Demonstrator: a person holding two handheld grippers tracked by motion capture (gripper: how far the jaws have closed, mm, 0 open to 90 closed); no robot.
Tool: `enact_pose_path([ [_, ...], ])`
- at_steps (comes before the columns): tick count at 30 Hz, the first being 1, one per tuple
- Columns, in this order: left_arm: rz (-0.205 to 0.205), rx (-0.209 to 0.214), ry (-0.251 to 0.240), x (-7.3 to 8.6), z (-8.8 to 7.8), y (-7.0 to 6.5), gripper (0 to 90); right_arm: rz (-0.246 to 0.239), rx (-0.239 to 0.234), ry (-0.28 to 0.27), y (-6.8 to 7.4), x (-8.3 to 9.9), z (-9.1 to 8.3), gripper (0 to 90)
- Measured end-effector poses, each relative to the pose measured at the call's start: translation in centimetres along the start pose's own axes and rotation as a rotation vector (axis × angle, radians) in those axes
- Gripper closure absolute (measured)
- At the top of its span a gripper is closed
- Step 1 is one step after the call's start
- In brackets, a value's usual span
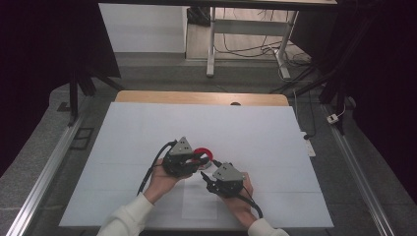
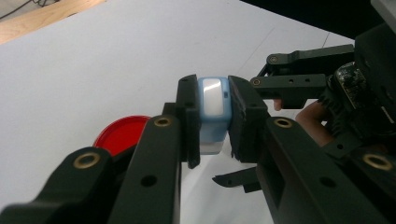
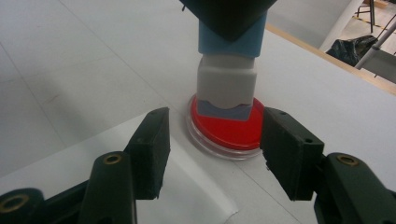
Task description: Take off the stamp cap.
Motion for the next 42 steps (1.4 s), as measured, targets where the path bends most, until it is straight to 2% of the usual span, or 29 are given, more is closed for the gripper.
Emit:
enact_pose_path([
  [21,-0.002,-0.001,0.000,0.06,0.03,0.01,75.4,-0.023,0.056,-0.001,0.18,-0.47,0.40,57.9],
  [30,-0.002,-0.005,-0.002,0.06,0.01,0.02,75.4,-0.030,0.061,-0.003,0.30,-0.54,0.47,64.0],
  [42,-0.001,-0.010,-0.007,0.06,-0.06,0.02,75.4,-0.034,0.067,-0.005,0.38,-0.61,0.49,65.3],
])
Point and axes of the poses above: each handheld gripper's, and its own axes: z roughly forward along the jaws, x roughly out of its underside, y roughly to its left, the point moved 1 cm from there along z, roughly forward along the jaws, and after that the axes turned 2 degrees about -y, right-handed, at the moved point
